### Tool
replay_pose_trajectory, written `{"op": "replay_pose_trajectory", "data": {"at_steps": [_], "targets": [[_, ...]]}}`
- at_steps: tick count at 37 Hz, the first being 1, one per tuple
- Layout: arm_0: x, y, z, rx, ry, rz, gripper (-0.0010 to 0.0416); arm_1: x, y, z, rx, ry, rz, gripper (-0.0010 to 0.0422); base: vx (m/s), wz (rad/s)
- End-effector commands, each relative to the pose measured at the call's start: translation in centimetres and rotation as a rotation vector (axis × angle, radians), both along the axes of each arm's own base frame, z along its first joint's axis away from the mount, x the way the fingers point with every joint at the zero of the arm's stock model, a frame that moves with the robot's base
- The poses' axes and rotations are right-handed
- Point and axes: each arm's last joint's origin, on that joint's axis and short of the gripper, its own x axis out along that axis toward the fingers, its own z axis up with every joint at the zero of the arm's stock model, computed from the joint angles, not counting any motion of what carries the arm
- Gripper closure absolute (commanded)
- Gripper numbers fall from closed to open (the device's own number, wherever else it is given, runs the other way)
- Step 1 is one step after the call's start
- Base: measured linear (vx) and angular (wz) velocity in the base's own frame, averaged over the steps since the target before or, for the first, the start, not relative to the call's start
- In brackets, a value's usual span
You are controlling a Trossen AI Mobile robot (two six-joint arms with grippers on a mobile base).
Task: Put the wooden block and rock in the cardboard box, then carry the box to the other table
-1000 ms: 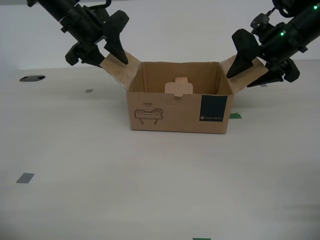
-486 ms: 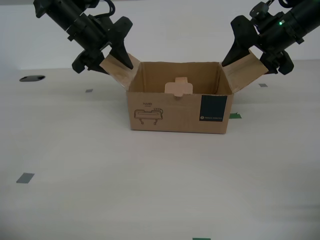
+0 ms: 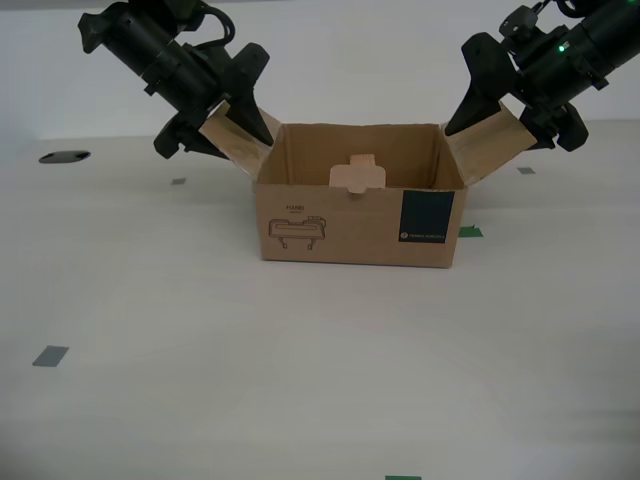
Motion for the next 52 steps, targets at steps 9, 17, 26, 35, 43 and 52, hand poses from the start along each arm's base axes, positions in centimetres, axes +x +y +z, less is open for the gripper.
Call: {"op": "replay_pose_trajectory", "data": {"at_steps": [9,17,26,35,43,52], "targets": [[-0.01,0.04,0.00,0.006,0.002,0.003,0.0108,0.05,-0.12,0.06,-0.031,0.012,0.004,0.0183,0.000,0.000],[-0.02,0.05,0.00,0.006,0.003,0.003,0.0141,0.08,-0.13,0.07,-0.032,0.008,0.005,0.0194,0.000,0.000],[-0.02,0.05,0.00,0.007,0.004,0.002,0.0217,0.11,-0.13,0.08,-0.034,0.010,0.012,0.0254,0.000,0.000],[-0.01,0.05,0.00,0.013,0.014,-0.010,0.0295,0.18,-0.14,0.10,-0.034,0.015,0.030,0.0312,0.000,0.000],[-0.04,0.12,0.01,0.021,0.015,-0.004,0.0372,0.26,-0.18,0.14,-0.037,0.005,0.029,0.0388,0.000,0.000],[-0.06,0.25,0.01,0.021,0.015,0.000,0.0406,0.32,-0.23,0.18,-0.040,-0.004,0.028,0.0412,0.000,0.000]]}}
